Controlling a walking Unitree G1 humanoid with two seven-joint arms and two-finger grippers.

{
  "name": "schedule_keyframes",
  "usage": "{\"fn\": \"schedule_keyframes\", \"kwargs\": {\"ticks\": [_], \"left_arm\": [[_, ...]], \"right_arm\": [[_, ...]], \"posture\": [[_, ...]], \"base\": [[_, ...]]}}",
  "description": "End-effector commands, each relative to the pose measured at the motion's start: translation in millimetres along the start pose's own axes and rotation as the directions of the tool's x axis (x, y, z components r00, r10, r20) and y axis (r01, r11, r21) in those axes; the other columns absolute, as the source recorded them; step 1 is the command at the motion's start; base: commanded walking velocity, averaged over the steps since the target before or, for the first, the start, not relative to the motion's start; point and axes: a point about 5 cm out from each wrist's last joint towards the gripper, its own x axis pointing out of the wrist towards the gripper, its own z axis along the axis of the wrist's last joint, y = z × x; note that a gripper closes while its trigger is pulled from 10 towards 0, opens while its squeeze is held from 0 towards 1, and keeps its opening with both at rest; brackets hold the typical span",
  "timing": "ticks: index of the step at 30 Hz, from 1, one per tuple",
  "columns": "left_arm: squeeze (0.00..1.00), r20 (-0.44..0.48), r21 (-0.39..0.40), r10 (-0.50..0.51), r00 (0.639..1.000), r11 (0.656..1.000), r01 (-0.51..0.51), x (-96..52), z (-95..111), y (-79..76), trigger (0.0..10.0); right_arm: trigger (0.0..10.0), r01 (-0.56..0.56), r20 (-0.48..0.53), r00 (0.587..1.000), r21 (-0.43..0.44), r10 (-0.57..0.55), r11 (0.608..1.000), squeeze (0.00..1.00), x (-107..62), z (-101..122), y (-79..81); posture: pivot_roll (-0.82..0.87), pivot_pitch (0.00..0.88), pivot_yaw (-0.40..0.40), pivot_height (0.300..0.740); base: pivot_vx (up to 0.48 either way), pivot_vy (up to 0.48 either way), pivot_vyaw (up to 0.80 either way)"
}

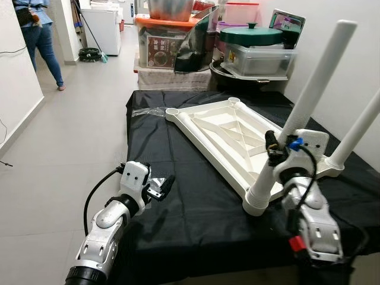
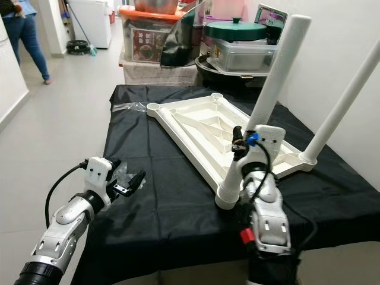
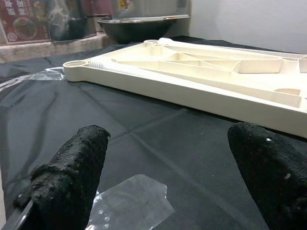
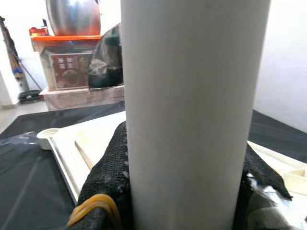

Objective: Building children table

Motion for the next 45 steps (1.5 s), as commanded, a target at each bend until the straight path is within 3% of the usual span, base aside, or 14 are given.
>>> {"fn": "schedule_keyframes", "kwargs": {"ticks": [1,17,25,34,35,36,37,45], "left_arm": [[0.0,-0.014,0.004,0.0,1.0,1.0,0.0,-2.1,-5,-1.8,10.0],[0.0,-0.018,0.011,0.025,1.0,1.0,-0.025,-4.4,-5,2.4,10.0],[0.0,-0.017,0.015,0.022,1.0,1.0,-0.022,-3.1,-5,2.5,10.0],[0.0,-0.018,0.021,0.022,1.0,1.0,-0.022,-3.0,-5,3.7,10.0],[0.0,-0.019,0.022,0.022,1.0,1.0,-0.022,-3.1,-5,4.1,10.0],[0.0,-0.019,0.022,0.022,1.0,1.0,-0.022,-3.1,-5,4.1,10.0],[0.0,-0.019,0.023,0.022,1.0,1.0,-0.021,-3.1,-5,4.4,10.0],[0.0,-0.017,0.022,0.014,1.0,1.0,-0.014,-1.6,-4,3.0,10.0]], "right_arm": [[0.0,0.062,-0.223,0.972,-0.037,-0.069,0.997,0.0,-8.2,-45,-7.6],[0.0,0.204,-0.153,0.966,-0.036,-0.207,0.978,0.0,-1.4,-23,17.4],[0.0,0.229,-0.079,0.97,-0.039,-0.232,0.973,0.0,-5.1,-11,18.1],[0.0,0.217,-0.09,0.972,-0.036,-0.219,0.976,0.0,-7.0,-13,18.6],[5.3,0.203,-0.093,0.974,-0.038,-0.206,0.978,0.0,-7.3,-14,19.8],[5.3,0.203,-0.093,0.974,-0.038,-0.206,0.978,0.0,-7.3,-14,19.8],[10.0,0.189,-0.098,0.976,-0.043,-0.192,0.981,0.0,-7.4,-14,21.3],[10.0,0.17,-0.084,0.981,-0.059,-0.175,0.984,0.0,-7.3,-8,22.5]], "posture": [[0.01,0.0,-0.083,0.74],[0.02,0.0,-0.096,0.74],[0.01,0.0,-0.087,0.74],[0.02,0.0,-0.084,0.74],[0.02,0.0,-0.082,0.74],[0.02,0.0,-0.082,0.74],[0.02,0.0,-0.082,0.74],[0.01,0.0,-0.077,0.74]], "base": [[0.0,0.0,0.0],[0.0,0.0,0.0],[0.0,0.0,0.0],[0.0,0.0,0.0],[0.0,0.0,0.0],[0.0,0.0,0.0],[0.0,0.0,0.0],[0.0,0.0,0.0]]}}
